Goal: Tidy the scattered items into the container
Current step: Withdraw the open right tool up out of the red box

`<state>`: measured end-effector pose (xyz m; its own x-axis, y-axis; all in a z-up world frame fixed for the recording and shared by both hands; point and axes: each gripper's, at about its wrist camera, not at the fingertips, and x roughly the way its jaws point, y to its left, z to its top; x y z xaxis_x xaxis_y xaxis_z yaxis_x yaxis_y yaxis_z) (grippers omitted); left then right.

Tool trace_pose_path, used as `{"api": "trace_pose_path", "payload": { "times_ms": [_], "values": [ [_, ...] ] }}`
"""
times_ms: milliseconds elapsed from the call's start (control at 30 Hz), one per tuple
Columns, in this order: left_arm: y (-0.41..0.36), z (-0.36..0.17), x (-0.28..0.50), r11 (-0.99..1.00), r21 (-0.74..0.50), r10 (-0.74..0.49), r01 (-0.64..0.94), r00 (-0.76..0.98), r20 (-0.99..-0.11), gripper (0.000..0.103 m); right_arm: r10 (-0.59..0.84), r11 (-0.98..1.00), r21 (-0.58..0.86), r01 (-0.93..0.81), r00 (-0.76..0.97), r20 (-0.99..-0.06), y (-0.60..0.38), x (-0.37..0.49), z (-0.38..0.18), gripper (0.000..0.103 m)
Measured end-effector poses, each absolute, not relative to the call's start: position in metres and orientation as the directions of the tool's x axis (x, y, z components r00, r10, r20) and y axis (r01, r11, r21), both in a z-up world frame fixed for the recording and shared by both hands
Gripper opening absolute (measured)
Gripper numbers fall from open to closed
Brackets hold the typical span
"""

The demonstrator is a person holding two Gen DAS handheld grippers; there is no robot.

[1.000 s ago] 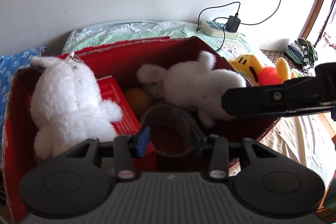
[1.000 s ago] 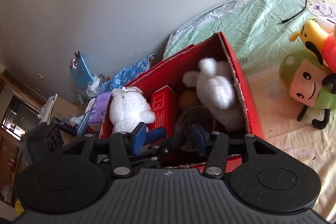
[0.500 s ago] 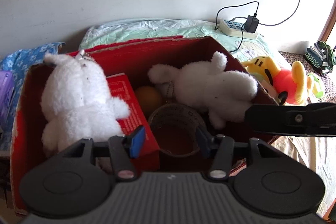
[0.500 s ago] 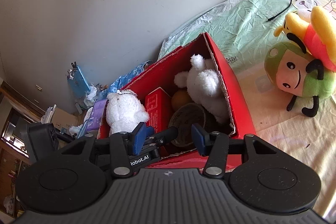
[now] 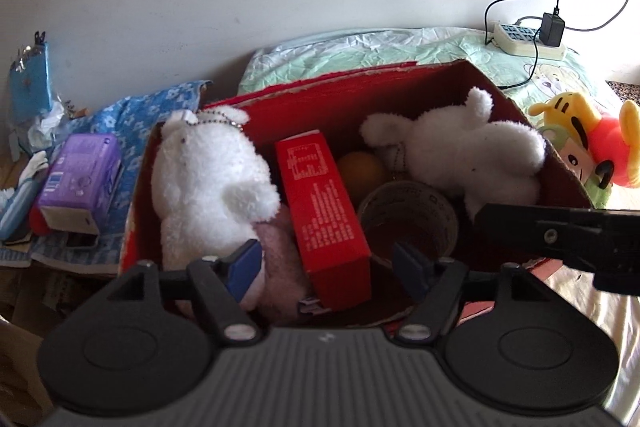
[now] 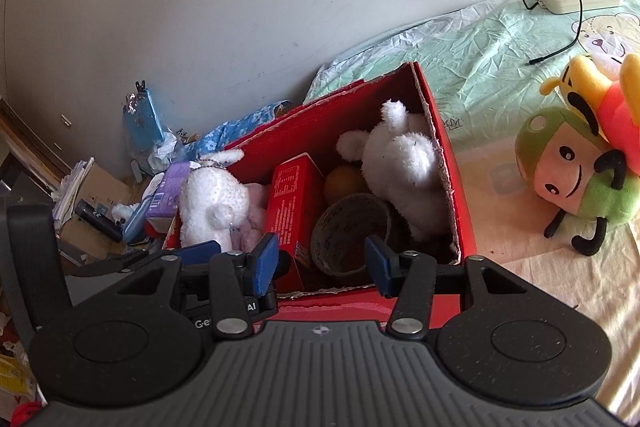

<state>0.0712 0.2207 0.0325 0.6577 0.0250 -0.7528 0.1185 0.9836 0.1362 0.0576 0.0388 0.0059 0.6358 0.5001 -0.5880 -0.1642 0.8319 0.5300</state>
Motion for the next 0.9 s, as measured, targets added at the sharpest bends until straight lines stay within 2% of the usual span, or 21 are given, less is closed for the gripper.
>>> {"api": "trace_pose_path", "payload": {
  "times_ms": [167, 333, 500, 733, 900],
  "values": [
    [0.222, 0.034, 0.067, 0.979, 0.172, 0.053, 0.112, 0.671, -0.739, 0.089, 0.452, 0.861, 0.489, -0.137, 0.646, -0.615, 0.047, 0.062, 0.004, 0.052],
    [0.226, 0.033, 0.068, 0.978, 0.168, 0.045, 0.122, 0.666, -0.744, 0.090, 0.397, 0.893, 0.428, -0.137, 0.687, -0.608, 0.056, 0.060, 0.009, 0.052],
    [0.227, 0.033, 0.070, 0.975, 0.164, 0.025, 0.149, 0.663, -0.748, 0.091, 0.391, 0.889, 0.444, -0.112, 0.690, -0.609, 0.058, 0.062, 0.008, 0.052],
    [0.227, 0.031, 0.076, 0.976, 0.124, -0.023, 0.178, 0.655, -0.755, 0.091, 0.348, 0.915, 0.370, -0.159, 0.775, -0.528, 0.072, 0.081, 0.032, 0.051],
    [0.226, 0.028, 0.085, 0.976, 0.094, -0.057, 0.197, 0.645, -0.762, 0.091, 0.262, 0.943, 0.329, -0.059, 0.739, -0.620, 0.069, 0.118, 0.014, 0.050]
  ]
}}
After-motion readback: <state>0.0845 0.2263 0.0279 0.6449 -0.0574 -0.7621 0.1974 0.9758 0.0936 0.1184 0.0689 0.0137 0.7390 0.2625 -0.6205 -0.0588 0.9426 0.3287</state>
